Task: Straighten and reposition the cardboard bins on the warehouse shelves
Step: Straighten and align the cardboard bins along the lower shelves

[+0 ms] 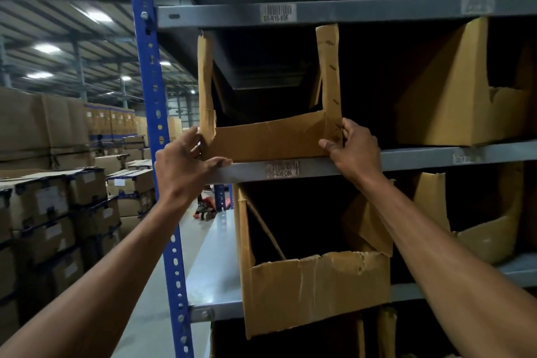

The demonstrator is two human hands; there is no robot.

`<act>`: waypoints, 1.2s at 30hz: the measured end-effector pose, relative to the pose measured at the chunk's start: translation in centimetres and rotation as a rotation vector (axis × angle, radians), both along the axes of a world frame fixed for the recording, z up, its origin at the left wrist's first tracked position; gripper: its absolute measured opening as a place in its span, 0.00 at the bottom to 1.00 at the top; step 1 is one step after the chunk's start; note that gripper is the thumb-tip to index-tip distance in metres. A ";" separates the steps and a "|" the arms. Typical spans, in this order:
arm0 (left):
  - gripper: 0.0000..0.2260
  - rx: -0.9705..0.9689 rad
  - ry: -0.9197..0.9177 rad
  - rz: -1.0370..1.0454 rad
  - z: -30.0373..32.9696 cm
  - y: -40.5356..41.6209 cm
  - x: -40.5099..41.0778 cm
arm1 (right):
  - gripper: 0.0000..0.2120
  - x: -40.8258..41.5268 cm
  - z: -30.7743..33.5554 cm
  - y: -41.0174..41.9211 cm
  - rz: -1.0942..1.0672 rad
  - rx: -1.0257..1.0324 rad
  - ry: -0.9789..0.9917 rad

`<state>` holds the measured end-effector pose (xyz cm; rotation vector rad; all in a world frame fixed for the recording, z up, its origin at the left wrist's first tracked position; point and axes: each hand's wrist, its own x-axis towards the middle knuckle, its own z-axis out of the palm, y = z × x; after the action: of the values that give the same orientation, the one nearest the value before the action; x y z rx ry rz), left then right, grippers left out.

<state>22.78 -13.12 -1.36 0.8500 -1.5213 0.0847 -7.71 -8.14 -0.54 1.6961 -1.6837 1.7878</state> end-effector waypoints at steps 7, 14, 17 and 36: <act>0.34 -0.010 0.018 0.066 -0.6 -1.3 -0.1 | 0.19 -0.5 0.2 -0.6 -0.062 0.045 0.057; 0.34 -0.030 -0.009 -0.039 -1.9 -0.4 -0.2 | 0.31 0.3 -1.0 0.7 -0.003 0.026 -0.009; 0.42 -0.034 0.028 -0.056 -2.3 0.2 0.2 | 0.42 0.9 -2.3 1.8 0.039 -0.050 -0.097; 0.11 -0.104 0.008 -0.548 -2.7 14.7 -29.4 | 0.05 -23.8 -3.8 21.3 -0.179 -0.165 0.161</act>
<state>-6.60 1.60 -4.06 0.3295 -1.6776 -0.2395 -31.48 13.17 -4.31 1.5246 -1.5231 1.6149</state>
